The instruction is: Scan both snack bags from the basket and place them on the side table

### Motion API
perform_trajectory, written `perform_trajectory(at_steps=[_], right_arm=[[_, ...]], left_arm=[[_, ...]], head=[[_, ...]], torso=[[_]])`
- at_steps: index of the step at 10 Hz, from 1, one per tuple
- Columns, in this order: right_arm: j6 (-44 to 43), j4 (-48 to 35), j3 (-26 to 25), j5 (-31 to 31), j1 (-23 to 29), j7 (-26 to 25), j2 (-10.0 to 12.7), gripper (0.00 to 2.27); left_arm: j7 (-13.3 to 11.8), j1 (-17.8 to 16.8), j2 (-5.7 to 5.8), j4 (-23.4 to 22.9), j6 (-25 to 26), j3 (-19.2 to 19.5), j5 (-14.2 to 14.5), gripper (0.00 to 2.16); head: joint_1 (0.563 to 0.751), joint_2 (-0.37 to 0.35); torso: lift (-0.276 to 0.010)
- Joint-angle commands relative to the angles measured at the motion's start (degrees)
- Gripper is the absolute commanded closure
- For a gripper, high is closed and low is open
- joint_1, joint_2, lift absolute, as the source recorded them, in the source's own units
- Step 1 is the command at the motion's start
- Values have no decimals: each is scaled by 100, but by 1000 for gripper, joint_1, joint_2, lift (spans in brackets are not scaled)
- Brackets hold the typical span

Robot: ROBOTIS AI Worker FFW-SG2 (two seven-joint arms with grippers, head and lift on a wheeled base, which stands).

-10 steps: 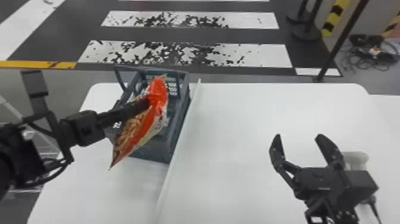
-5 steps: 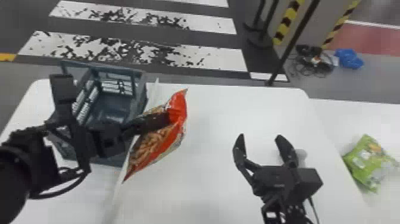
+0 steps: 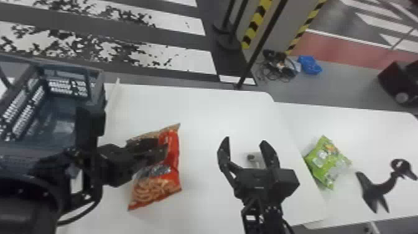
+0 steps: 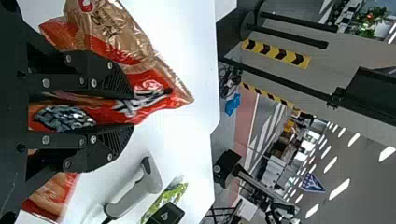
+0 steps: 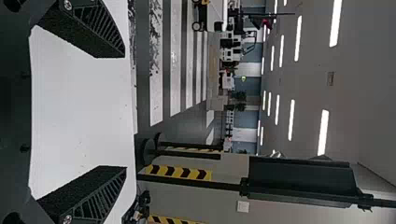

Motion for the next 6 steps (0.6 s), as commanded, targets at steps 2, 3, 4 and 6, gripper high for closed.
perform_trajectory(at_steps=[2, 3, 4, 6], right_arm=[[0, 0, -12, -76, 0, 9, 5, 66], [18, 0, -3, -76, 0, 9, 5, 63], [18, 0, -3, -94, 0, 9, 5, 66], [53, 0, 67, -103, -26, 18, 5, 63]], left_arm=[[76, 141, 43, -60, -633, 1, 5, 66], [85, 317, 78, -342, -861, 203, 5, 70], [68, 528, 166, -684, -1283, 405, 5, 73], [85, 800, 254, -1150, -1406, 1056, 146, 76]], head=[[695, -350], [695, -350], [695, -350], [695, -337]], torso=[[-75], [-75], [-75], [-75]])
